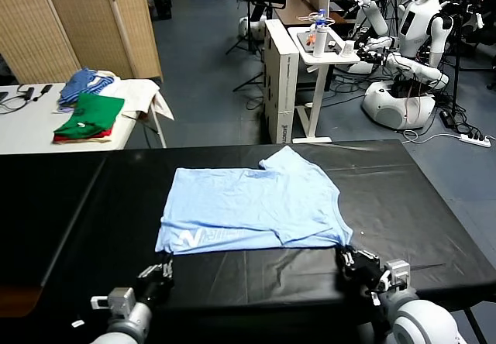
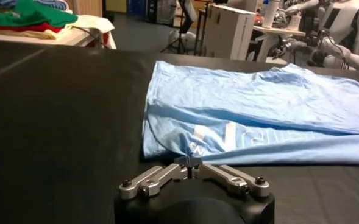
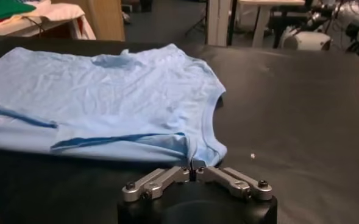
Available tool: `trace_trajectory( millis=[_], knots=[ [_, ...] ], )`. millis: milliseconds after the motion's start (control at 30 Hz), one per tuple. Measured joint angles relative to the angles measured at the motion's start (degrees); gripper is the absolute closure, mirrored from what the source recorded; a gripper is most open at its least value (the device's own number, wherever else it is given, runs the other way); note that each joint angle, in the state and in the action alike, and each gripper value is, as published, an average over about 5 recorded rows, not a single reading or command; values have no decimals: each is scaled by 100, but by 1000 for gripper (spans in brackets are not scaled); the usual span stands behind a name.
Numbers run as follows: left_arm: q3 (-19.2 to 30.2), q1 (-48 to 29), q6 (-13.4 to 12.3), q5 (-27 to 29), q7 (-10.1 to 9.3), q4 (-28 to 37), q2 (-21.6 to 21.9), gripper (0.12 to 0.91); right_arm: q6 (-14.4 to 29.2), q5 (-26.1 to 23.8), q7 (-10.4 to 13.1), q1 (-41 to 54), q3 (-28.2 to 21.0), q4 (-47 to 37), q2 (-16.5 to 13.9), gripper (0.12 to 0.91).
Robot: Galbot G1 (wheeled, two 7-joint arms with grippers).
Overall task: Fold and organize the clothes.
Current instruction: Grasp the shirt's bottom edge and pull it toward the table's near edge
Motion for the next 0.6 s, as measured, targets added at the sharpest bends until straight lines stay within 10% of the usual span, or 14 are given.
trace_trajectory(
  millis=[433,600],
  knots=[
    [-341,967,-14,233,9,-516,309,885,-149,-35,133,-441,181,301,-74,857],
    [-392,1232,21,249,-24,-642,308,885,-211,-31,108,-591,355,474,-110,614]
  ],
)
